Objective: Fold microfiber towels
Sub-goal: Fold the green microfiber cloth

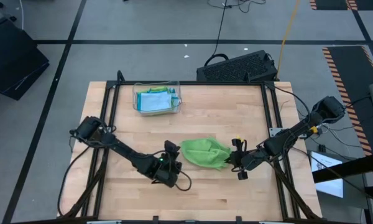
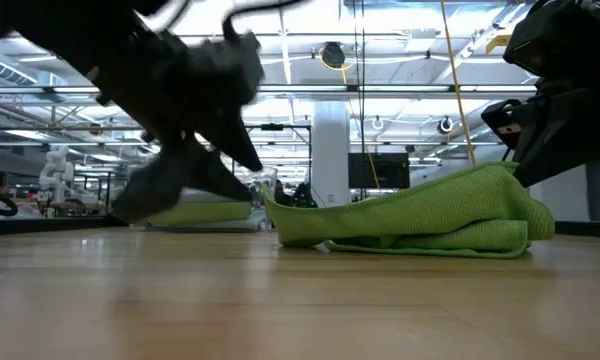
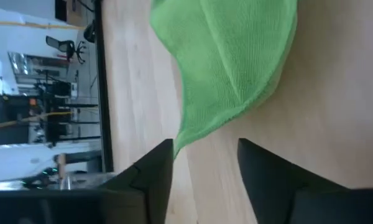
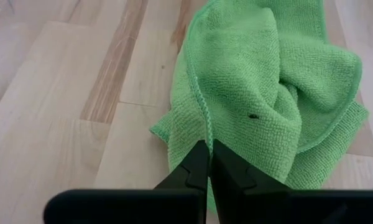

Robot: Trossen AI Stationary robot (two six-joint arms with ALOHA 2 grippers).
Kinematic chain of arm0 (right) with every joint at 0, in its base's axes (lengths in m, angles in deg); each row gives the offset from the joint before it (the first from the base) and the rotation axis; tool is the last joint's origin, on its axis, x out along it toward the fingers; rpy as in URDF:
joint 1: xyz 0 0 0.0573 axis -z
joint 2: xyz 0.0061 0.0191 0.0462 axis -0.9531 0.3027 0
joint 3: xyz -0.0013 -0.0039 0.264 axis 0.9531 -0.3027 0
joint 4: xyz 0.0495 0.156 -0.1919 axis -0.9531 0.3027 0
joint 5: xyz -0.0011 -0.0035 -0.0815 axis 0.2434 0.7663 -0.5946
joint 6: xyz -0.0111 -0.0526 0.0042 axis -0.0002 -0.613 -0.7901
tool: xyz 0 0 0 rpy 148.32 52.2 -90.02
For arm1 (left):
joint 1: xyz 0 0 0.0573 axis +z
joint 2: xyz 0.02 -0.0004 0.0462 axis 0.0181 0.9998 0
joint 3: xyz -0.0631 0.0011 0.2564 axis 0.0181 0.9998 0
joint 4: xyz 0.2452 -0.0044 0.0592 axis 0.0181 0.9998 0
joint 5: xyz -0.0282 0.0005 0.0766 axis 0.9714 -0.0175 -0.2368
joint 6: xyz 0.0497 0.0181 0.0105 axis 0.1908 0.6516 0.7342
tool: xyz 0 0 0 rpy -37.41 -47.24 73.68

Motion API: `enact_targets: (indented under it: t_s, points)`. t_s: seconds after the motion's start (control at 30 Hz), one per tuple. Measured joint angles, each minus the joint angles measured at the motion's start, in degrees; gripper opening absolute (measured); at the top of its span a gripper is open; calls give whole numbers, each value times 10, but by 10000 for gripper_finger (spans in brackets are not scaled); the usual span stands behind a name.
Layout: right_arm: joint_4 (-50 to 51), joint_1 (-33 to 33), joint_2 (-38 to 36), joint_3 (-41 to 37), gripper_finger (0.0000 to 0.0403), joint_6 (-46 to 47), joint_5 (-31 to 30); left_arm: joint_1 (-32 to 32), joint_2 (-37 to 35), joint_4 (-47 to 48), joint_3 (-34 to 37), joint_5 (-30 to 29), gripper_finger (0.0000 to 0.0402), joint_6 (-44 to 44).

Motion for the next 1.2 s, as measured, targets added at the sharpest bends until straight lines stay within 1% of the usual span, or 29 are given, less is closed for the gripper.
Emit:
enact_targets:
  t_s: [0.13,0.2,0.27,0.37,0.5,0.77,0.8,1.0,1.1,1.2]
  points:
    - [-1,0,0,0,4,0,1,22,20,-39,0,-20,203,84]
    - [0,0,0,0,4,0,2,34,25,-37,0,-27,206,114]
    - [2,0,0,0,4,0,2,45,25,-36,0,-24,203,126]
    - [0,0,0,0,4,-2,2,54,25,-32,0,-10,183,123]
    - [0,0,0,0,4,-4,2,56,25,-32,0,14,135,120]
    - [0,0,0,0,4,-7,2,56,22,-32,0,16,17,69]
    - [0,0,0,0,4,-8,1,56,22,-32,0,16,9,58]
    - [0,0,-8,0,4,-12,-29,50,18,-29,0,14,17,6]
    - [0,0,-38,0,4,-15,-28,42,-6,-31,0,13,14,-21]
    - [0,-1,-89,0,4,-28,-29,32,-52,-32,0,11,5,-71]
